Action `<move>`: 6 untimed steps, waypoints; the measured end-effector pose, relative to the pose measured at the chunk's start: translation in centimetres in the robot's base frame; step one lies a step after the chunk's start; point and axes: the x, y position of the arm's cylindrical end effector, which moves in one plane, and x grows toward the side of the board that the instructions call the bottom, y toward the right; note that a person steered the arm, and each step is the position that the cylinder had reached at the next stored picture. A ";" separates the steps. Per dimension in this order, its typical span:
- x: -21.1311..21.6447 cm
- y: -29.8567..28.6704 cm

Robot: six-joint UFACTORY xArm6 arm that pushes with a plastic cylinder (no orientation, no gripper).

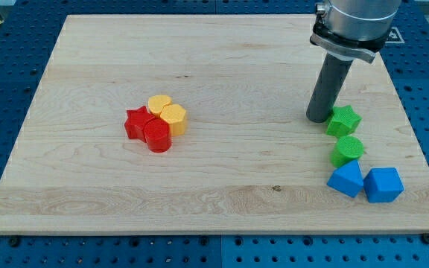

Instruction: Place the green star towards the top of the blue cube

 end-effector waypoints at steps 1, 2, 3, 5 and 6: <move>-1.1 0.3; -1.5 2.7; -1.0 3.5; -0.8 -1.2; -0.7 0.8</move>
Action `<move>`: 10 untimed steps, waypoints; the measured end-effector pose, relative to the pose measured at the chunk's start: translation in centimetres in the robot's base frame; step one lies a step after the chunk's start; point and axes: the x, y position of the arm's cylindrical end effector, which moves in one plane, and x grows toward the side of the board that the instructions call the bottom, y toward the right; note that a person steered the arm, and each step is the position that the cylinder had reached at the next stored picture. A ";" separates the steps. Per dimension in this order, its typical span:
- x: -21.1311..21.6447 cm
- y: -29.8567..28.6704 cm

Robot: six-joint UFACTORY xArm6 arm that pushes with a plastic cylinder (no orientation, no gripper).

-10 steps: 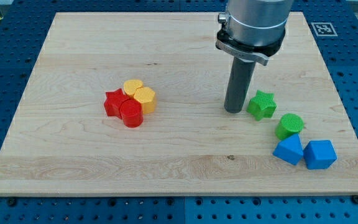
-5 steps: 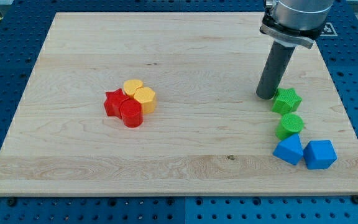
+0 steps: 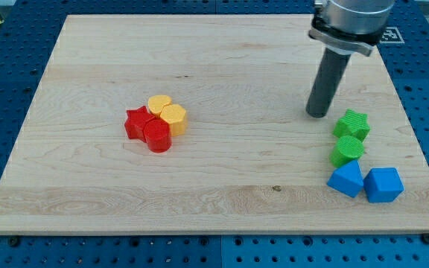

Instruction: Place the green star towards the top of the blue cube

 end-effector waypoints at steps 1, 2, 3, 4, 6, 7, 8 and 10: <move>0.8 1.9; 1.5 2.4; 1.5 3.8; 1.5 4.9; 1.6 6.0; 3.0 6.6; 3.8 7.0; 5.3 7.5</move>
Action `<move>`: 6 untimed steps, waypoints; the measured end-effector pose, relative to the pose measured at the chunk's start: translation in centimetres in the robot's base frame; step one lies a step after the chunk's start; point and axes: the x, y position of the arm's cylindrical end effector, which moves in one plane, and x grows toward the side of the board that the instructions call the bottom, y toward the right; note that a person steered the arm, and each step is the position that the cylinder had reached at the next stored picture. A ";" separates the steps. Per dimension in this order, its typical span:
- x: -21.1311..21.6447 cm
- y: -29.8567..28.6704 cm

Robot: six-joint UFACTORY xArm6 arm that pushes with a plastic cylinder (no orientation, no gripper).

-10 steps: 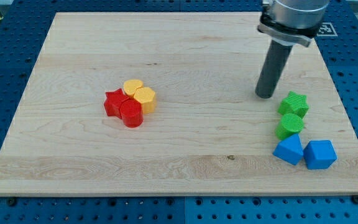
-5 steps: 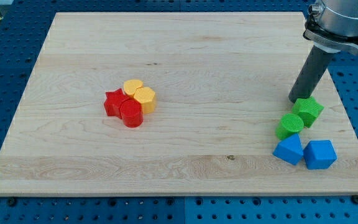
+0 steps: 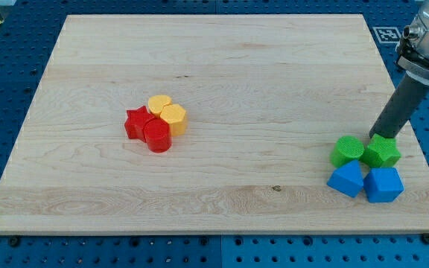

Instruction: Place the green star towards the top of the blue cube

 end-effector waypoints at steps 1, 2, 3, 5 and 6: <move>0.0 0.0; 0.0 0.0; 0.3 0.0; 0.8 0.0; 0.0 0.0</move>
